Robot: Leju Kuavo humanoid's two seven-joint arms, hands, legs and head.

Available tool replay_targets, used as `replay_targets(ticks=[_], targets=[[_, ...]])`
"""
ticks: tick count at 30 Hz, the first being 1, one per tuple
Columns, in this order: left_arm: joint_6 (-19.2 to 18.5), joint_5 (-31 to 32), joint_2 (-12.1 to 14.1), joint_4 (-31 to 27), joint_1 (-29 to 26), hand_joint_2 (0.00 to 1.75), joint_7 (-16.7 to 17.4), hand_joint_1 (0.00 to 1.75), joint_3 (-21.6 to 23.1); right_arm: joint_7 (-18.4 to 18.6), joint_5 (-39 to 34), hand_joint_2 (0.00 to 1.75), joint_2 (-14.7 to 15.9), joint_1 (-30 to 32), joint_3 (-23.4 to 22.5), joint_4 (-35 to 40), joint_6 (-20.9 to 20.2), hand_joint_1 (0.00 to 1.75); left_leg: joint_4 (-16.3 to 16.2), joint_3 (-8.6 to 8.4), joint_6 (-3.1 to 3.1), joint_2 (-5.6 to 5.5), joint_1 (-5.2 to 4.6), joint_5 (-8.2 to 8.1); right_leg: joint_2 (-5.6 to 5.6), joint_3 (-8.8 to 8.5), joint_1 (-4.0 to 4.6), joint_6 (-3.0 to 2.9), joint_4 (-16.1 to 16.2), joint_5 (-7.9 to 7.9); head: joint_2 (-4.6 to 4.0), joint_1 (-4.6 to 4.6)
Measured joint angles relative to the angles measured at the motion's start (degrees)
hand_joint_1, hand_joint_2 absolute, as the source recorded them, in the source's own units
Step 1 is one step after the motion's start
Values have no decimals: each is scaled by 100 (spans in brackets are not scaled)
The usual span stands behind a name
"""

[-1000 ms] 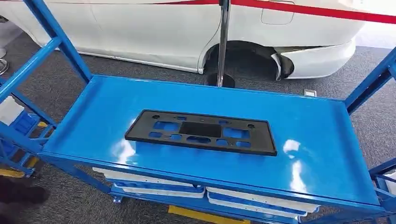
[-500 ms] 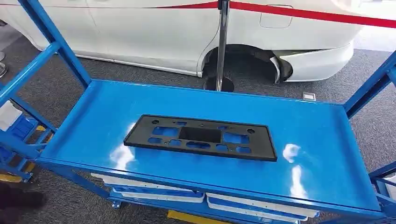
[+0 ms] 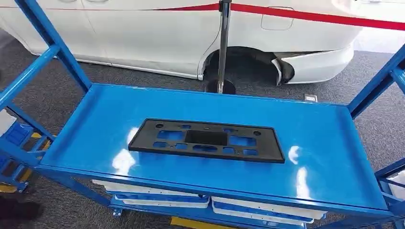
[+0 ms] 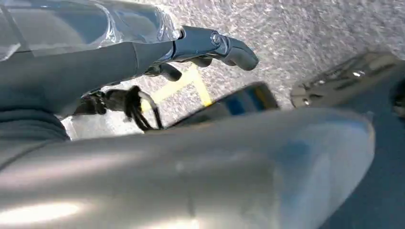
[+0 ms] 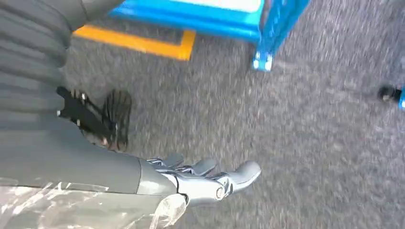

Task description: Take the parts from the cabinet and place them on the table.

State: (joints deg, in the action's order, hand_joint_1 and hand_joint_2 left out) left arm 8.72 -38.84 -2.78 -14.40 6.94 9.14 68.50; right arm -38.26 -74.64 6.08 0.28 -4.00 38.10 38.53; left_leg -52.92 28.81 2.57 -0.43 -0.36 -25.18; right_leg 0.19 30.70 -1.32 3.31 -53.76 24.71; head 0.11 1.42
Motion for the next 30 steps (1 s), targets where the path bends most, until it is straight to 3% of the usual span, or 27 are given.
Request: replay_targets(ticks=[1,2,9,11,12,13,14,15,16,17,19,20,21,22,23,24,25,26,27,28,29,30], targets=[[17,22,-2,0,0,0,-50,0,7,46,16,175,-13,30,-64,115,-4,0,5,2,-106,-1,4,11,1,10,1,-150,-4,59,0,0],[35,22,0,0,-3,0,-125,0,7,112,16,175,-29,52,-121,201,-22,0,4,-3,-107,-9,1,11,1,11,5,-260,-8,21,0,2],[85,83,0,0,4,0,-180,0,13,160,-24,175,-153,97,-357,386,-219,0,-10,0,-63,-4,-16,1,6,-25,-3,-130,59,-34,0,4],[81,96,0,0,3,0,-180,0,15,143,-24,175,-182,95,-383,389,-245,0,-17,1,-53,-4,-19,-6,6,-27,-8,-44,61,-22,0,2],[81,96,0,0,3,0,-180,0,15,125,-24,175,-192,95,-394,389,-262,0,-17,0,-49,-4,-19,-9,6,-27,-8,-40,62,-21,0,2],[79,98,2,0,2,0,-177,0,17,103,-20,175,-212,94,-407,389,-286,0,-44,13,-28,-4,-33,-28,1,-33,-40,-15,99,-41,0,0],[70,101,9,0,-1,0,-175,0,20,90,-17,175,-234,90,-427,391,-295,0,-30,8,53,-6,-46,-22,-5,-43,-54,50,119,-60,0,-2],[50,109,7,0,5,0,-153,0,24,71,-2,175,-238,89,-451,419,-295,0,30,-28,106,5,-45,61,-1,-68,-37,77,158,-110,0,-22],[37,112,0,0,8,0,-145,0,31,57,13,175,-241,83,-459,437,-295,0,226,-134,125,25,75,172,1,-66,-33,68,135,-37,0,-17],[20,112,0,0,11,0,-142,0,42,49,20,175,-249,77,-464,437,-295,0,321,-164,148,27,56,227,0,-6,-5,58,-31,150,-2,-15],[-13,112,0,0,15,0,-118,0,52,31,31,175,-251,70,-483,437,-295,0,330,-140,148,47,87,266,7,367,-13,58,-905,651,0,-11],[-24,109,0,0,10,0,-103,0,59,25,31,175,-251,76,-492,437,-295,0,329,-130,133,49,98,274,6,570,-41,89,-1398,843,-2,-11],[-22,109,-2,0,6,0,-99,0,70,23,31,175,-256,84,-499,437,-295,0,327,-119,110,51,122,282,4,700,-76,125,-1712,898,0,-15],[-22,109,-2,0,6,0,-99,0,81,18,31,175,-258,86,-509,437,-295,0,319,-108,71,51,162,290,1,669,-119,174,-1676,797,0,-13],[-22,109,-2,0,6,0,-99,0,94,16,31,175,-260,84,-518,437,-295,0,307,-94,16,48,210,293,-4,525,-162,225,-1405,613,0,-13],[-22,112,-2,0,7,0,-99,0,101,14,31,175,-260,79,-529,437,-295,0,268,-71,-59,43,275,283,-15,267,-215,301,-921,371,0,-13],[-22,112,-2,0,9,0,-103,0,105,7,35,175,-260,69,-534,441,-295,0,165,-19,-164,37,349,246,-36,-103,-296,414,-256,125,0,-13],[-22,109,24,7,13,0,-103,0,105,7,35,175,-302,61,-531,439,-295,0,41,59,-271,38,296,195,-43,-277,-346,530,77,195,0,18],[-24,107,17,11,16,0,-105,0,107,1,40,175,-302,44,-538,452,-291,0,0,117,-328,13,369,172,72,-133,-259,380,-241,53,0,59],[-26,107,33,13,15,0,-110,0,116,-15,48,175,-319,50,-542,467,-269,0,-29,113,-371,6,326,151,90,-67,-289,272,-233,114,0,173],[-22,103,31,13,28,0,-112,0,116,-21,55,175,-317,32,-545,487,-251,0,-44,149,-399,12,372,173,101,-76,-266,153,-178,181,0,238],[-24,103,31,13,23,0,-118,0,116,-41,66,175,-319,15,-545,500,-236,0,44,162,-426,3,380,253,99,-29,-226,87,-176,157,0,247]])
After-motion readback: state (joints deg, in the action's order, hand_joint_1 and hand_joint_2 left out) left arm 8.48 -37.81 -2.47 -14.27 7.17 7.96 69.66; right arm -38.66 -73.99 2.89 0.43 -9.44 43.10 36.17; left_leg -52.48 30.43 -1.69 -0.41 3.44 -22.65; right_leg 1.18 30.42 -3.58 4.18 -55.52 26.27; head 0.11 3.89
